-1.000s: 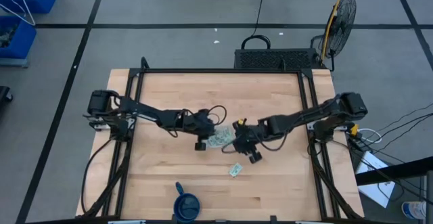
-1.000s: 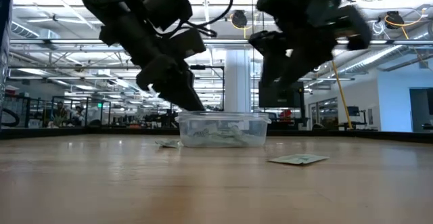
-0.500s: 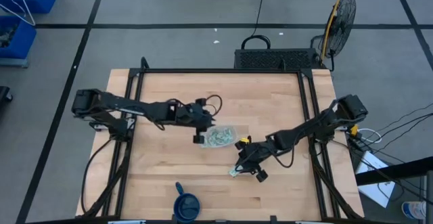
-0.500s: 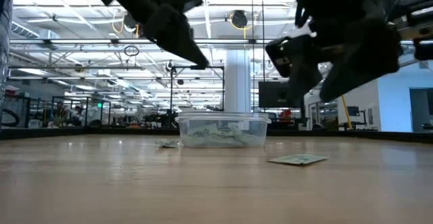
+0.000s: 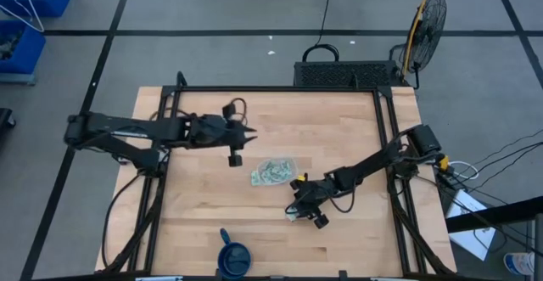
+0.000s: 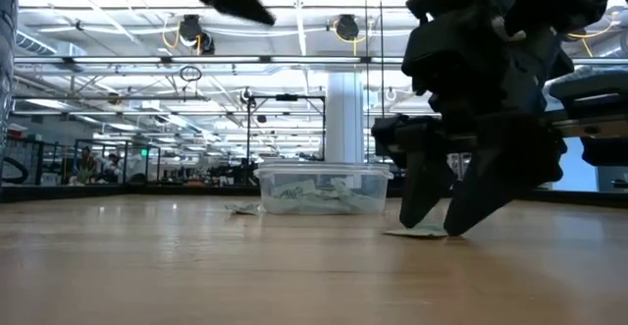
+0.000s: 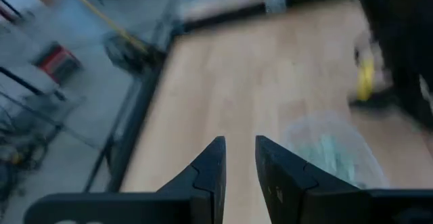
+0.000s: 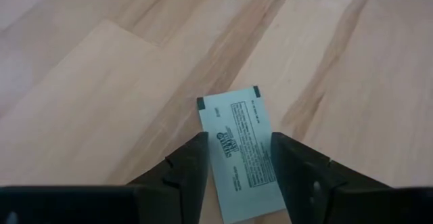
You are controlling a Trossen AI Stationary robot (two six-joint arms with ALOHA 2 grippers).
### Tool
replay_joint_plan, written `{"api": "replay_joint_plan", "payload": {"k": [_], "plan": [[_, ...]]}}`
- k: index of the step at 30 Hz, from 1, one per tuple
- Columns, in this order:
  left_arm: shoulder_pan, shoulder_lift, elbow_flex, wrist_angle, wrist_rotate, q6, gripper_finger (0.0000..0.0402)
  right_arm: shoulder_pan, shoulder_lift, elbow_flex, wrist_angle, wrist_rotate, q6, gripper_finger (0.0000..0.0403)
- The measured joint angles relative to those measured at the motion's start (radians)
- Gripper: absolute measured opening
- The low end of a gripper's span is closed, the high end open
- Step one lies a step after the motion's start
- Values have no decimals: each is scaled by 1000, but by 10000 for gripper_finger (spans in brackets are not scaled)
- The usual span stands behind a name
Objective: Pick and place Stevia / Truvia into bins
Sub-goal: Put the stevia packet into the transparent container
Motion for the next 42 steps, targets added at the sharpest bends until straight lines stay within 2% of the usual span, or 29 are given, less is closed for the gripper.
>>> {"api": "replay_joint_plan", "payload": {"k": [4,13,16,19,25,31,35,38,42], "plan": [[0,-65,-1,-37,-18,-3,88,-10,-1,0,-16,8,20,136],[-3,-170,2,-75,-23,-11,88,-24,-7,-1,29,-12,14,23],[-3,-189,0,-85,-24,-29,88,-35,-35,-3,46,-4,8,6],[-3,-201,0,-99,-41,-27,88,-51,-104,-3,55,40,-55,10],[-2,-201,0,-99,-93,-25,88,-134,-228,-2,97,255,-226,16],[-1,-201,0,-123,-95,-24,88,-253,-194,-2,91,247,-219,18],[-1,-201,0,-143,-117,-23,88,-298,-151,21,92,94,-204,26],[0,-198,0,-151,-123,-22,88,-312,-120,50,72,43,-185,45],[1,-197,0,-206,-127,-23,88,-321,-93,72,54,42,-190,85]]}}
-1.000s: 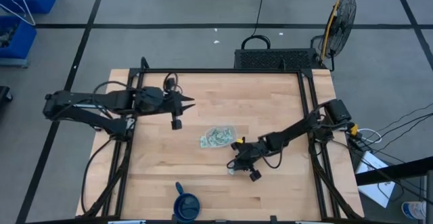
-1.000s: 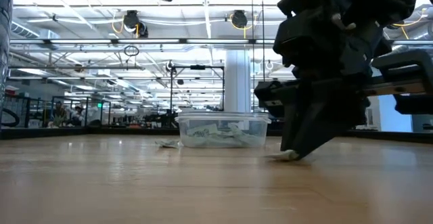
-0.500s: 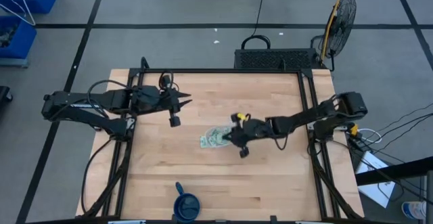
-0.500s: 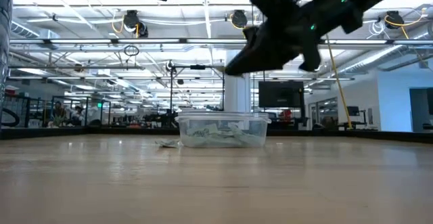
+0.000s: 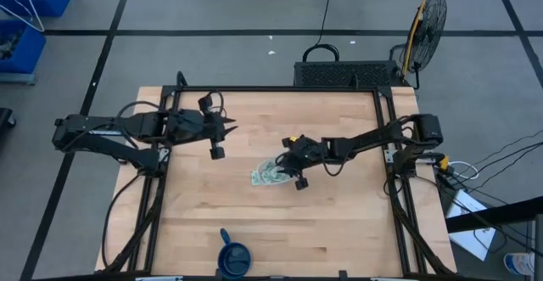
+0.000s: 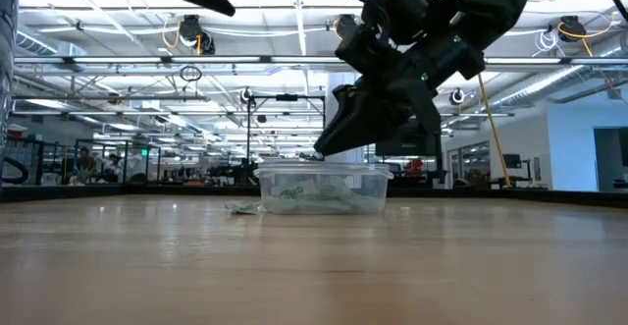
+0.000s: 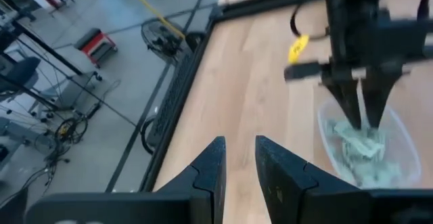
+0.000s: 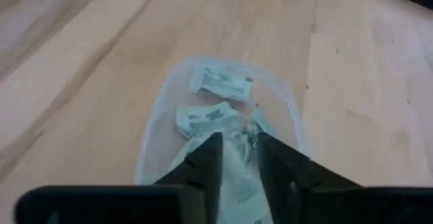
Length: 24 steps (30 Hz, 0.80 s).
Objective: Pick and place Stevia / Truvia into bins
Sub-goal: Put the stevia packet into the transparent container
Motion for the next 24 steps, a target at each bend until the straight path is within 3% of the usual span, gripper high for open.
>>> {"api": "replay_joint_plan", "payload": {"k": [5,8,12,18,24], "plan": [[0,0,0,-149,45,-1,88,1,0,22,-1,0,-53,139],[0,-1,-27,-225,149,-2,88,1,-5,42,7,2,-66,163],[-10,0,-134,-200,281,13,88,-5,-5,55,24,4,-54,182],[-39,0,-346,-8,298,46,88,-17,-5,55,52,7,-53,186],[-61,25,-524,333,325,-92,88,-18,-5,55,56,8,-70,184]]}}
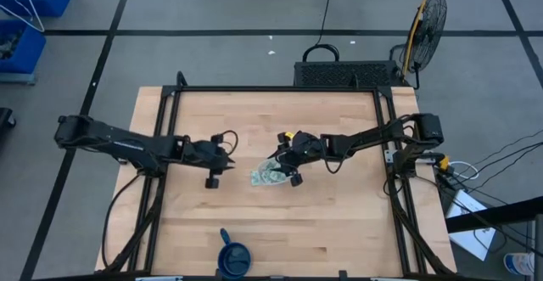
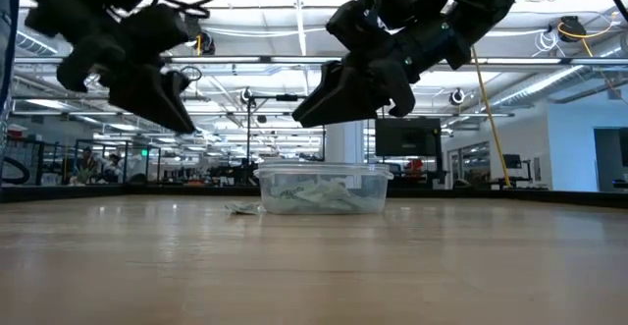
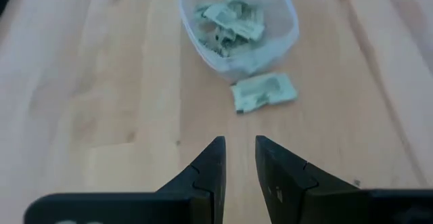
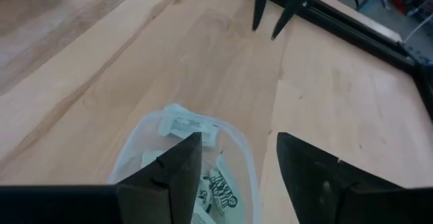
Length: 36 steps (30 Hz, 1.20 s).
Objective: Pick and place Stevia / Truvia into bins
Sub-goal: Put the stevia packet into the transparent container
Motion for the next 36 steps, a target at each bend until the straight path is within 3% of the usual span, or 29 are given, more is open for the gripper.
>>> {"api": "replay_joint_plan", "payload": {"k": [4,8,14,19,25,29,36], "plan": [[-12,46,-82,229,19,-72,88,0,0,0,5,24,-78,186],[-16,130,-94,293,32,-138,88,0,0,0,13,128,-122,187],[-21,259,-32,318,29,-119,89,-11,0,0,21,227,-190,187],[-21,289,42,297,21,-68,95,-13,0,0,52,229,-232,187],[-24,290,74,230,25,-50,166,-13,0,0,107,229,-251,187],[-42,302,74,218,46,46,200,-13,0,0,117,229,-260,187],[-83,426,74,277,-10,104,182,-13,0,0,116,229,-272,187]]}}
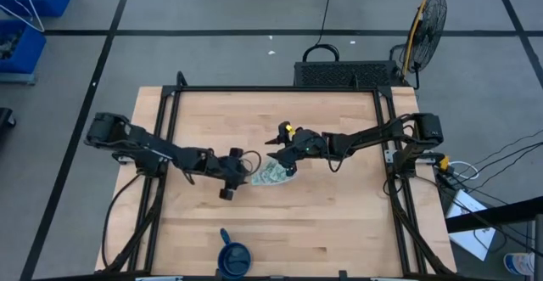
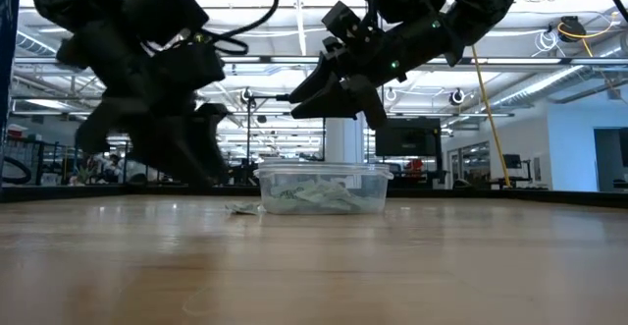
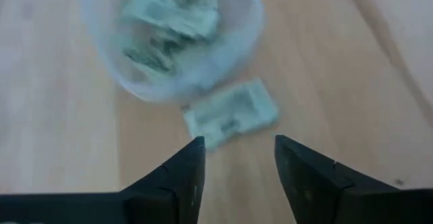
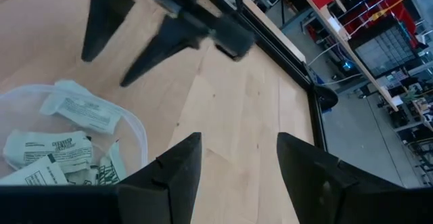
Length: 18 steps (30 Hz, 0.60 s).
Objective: Pick and place Stevia / Truvia into bins
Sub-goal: Put the stevia packet into the transparent container
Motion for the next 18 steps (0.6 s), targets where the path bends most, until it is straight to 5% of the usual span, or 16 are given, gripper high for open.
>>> {"api": "replay_joint_plan", "payload": {"k": [18], "plan": [[-11,181,1,212,-8,-47,154,2,-1,0,-9,0,3,187]]}}
